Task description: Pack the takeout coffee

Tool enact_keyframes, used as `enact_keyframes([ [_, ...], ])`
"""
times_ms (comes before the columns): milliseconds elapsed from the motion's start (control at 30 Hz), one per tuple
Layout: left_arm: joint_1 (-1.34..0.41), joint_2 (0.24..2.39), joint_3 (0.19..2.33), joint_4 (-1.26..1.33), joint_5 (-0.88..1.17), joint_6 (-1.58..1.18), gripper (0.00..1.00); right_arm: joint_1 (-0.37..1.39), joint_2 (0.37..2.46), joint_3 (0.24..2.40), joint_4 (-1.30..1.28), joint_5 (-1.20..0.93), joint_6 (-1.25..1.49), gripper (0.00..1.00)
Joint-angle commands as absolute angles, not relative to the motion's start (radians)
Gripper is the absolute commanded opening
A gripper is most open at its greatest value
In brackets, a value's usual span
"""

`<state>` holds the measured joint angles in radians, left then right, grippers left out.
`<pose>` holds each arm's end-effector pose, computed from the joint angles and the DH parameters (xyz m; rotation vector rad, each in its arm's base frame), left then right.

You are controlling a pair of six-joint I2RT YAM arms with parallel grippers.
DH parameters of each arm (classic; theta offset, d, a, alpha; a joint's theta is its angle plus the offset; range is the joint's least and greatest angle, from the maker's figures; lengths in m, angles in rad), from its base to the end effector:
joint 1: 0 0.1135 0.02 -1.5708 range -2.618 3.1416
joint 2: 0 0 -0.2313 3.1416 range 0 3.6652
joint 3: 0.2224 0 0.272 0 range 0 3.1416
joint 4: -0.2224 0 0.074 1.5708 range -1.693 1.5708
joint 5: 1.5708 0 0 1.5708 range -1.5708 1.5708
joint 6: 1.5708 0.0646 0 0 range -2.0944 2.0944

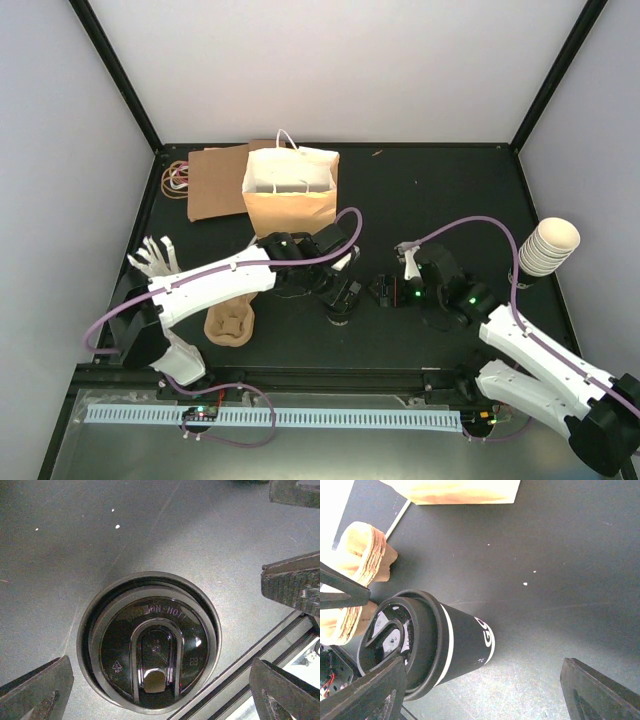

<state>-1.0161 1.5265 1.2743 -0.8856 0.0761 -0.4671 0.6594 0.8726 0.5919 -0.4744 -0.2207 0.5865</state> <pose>0.1747 -0.2914 0.2108 0.7901 2.7181 -0.5000 0.1831 0.1598 0.1809 -0.2082 2.4639 0.8449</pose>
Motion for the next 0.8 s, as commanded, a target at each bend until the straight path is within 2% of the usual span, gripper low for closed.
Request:
enact_keyframes([
  [0, -1.019, 1.536, 1.295, -0.904, 0.098, -0.443, 0.99, 0.655, 0.859, 0.578, -0.428, -0.225, 0.601, 0.87],
  [333, -1.017, 1.574, 1.324, -0.912, 0.117, -0.456, 0.98, 0.654, 0.884, 0.561, -0.385, -0.275, 0.620, 0.87],
  [567, -1.015, 1.595, 1.327, -0.922, 0.113, -0.464, 0.90, 0.654, 0.908, 0.535, -0.336, -0.332, 0.644, 0.87],
  [767, -1.012, 1.604, 1.328, -0.914, 0.115, -0.468, 0.88, 0.654, 0.928, 0.523, -0.315, -0.359, 0.649, 0.87],
])
